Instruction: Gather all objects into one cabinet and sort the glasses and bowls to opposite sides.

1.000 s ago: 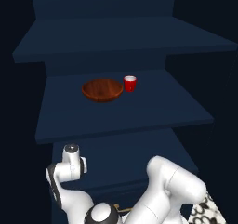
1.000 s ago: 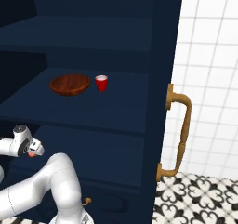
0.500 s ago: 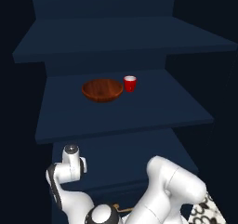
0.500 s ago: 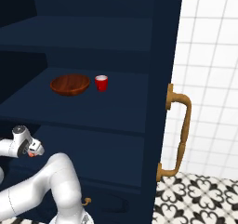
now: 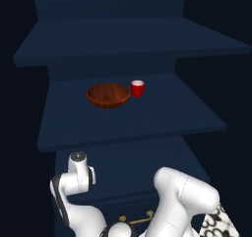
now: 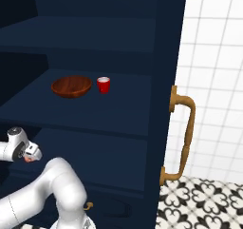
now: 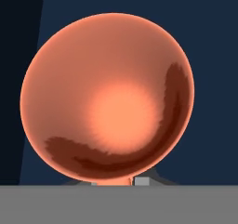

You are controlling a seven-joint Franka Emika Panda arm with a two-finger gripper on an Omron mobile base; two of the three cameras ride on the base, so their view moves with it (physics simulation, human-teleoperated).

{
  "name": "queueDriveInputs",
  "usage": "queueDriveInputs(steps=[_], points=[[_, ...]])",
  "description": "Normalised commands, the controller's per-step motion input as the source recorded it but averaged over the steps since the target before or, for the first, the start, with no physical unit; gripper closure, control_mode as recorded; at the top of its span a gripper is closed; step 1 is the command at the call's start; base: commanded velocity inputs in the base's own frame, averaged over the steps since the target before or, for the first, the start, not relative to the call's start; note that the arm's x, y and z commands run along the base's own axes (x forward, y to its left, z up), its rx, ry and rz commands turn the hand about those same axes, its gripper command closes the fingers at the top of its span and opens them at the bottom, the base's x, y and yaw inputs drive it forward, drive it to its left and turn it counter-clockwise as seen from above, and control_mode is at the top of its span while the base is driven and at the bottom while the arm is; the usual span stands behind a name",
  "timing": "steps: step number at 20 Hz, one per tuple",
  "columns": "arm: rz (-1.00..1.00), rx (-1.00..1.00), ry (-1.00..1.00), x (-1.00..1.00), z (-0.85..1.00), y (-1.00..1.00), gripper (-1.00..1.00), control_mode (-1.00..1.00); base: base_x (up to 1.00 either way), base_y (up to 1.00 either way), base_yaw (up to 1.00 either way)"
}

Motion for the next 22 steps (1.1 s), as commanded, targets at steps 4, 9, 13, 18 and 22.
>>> queueDriveInputs(steps=[4, 9, 13, 18, 22], points=[[0.0, 0.0, -0.1, -0.71, 0.67, -0.31, 1.0, -1.0, 0.0, 0.0, 0.0], [0.0, 0.0, -0.07, -0.53, 0.99, -0.4, 1.0, -1.0, 0.0, 0.0, 0.0], [0.0, 0.0, -0.01, -0.55, 1.0, -0.37, 1.0, -1.0, 0.0, 0.0, 0.0], [0.0, 0.0, -0.01, -0.55, 1.0, -0.27, 1.0, -1.0, 0.0, 0.0, 0.0], [0.0, 0.0, -0.07, -0.29, 1.0, -0.2, 1.0, -1.0, 0.0, 0.0, 0.0]])
